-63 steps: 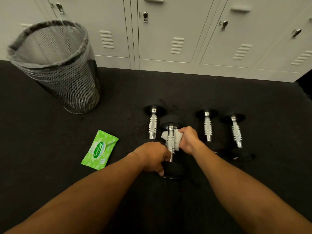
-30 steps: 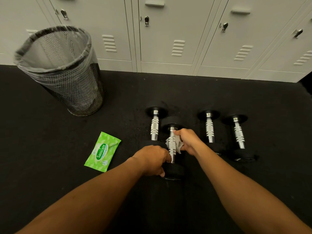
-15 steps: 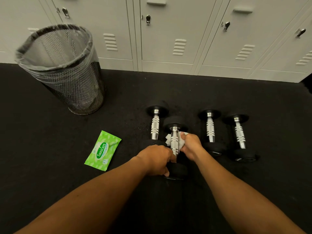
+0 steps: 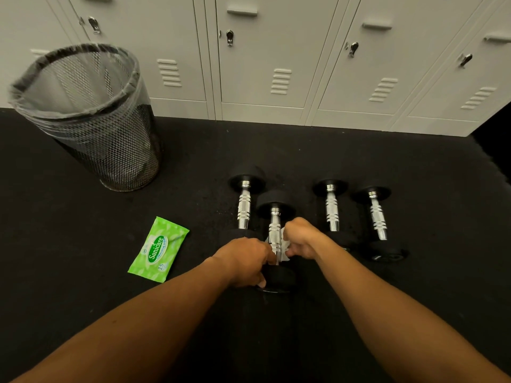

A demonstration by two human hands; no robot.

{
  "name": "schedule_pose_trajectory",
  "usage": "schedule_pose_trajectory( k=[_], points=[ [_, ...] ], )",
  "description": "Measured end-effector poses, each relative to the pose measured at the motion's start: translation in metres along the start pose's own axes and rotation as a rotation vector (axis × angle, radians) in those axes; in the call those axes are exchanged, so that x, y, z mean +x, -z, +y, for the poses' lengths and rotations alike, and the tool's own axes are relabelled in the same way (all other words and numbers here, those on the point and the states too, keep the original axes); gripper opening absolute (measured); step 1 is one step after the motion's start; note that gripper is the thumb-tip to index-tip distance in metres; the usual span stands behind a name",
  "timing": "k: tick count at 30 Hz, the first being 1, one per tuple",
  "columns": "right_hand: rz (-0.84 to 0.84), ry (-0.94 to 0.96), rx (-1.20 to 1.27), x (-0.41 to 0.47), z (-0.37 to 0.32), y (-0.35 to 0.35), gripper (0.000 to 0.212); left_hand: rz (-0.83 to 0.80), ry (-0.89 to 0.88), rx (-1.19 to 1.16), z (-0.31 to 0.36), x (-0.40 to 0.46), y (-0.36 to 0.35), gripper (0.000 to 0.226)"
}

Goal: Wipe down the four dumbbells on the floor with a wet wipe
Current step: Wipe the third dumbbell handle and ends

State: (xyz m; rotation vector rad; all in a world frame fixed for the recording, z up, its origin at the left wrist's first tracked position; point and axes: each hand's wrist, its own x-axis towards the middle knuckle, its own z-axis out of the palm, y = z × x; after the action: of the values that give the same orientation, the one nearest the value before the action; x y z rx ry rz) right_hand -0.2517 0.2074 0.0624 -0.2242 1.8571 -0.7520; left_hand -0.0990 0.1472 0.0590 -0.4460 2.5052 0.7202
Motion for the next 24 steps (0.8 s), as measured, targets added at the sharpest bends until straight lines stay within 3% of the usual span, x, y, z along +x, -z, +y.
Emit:
schedule_pose_trajectory(
  k=[5, 14, 24],
  points=[
    [-0.064, -0.038, 0.204, 0.002, 0.026, 0.003, 0.043, 0.0, -0.014, -0.009, 0.002, -0.001, 0.001, 0.051],
    [-0.014, -0.02, -0.086, -0.01, 0.008, -0.006, 0.025, -0.02, 0.003, 0.003, 0.004, 0.002, 0.001, 0.053],
    [-0.06, -0.081, -0.071, -0.014, 0.017, 0.001, 0.031, 0.017, -0.006, -0.006, 0.006, 0.006, -0.002, 0.048]
  ],
)
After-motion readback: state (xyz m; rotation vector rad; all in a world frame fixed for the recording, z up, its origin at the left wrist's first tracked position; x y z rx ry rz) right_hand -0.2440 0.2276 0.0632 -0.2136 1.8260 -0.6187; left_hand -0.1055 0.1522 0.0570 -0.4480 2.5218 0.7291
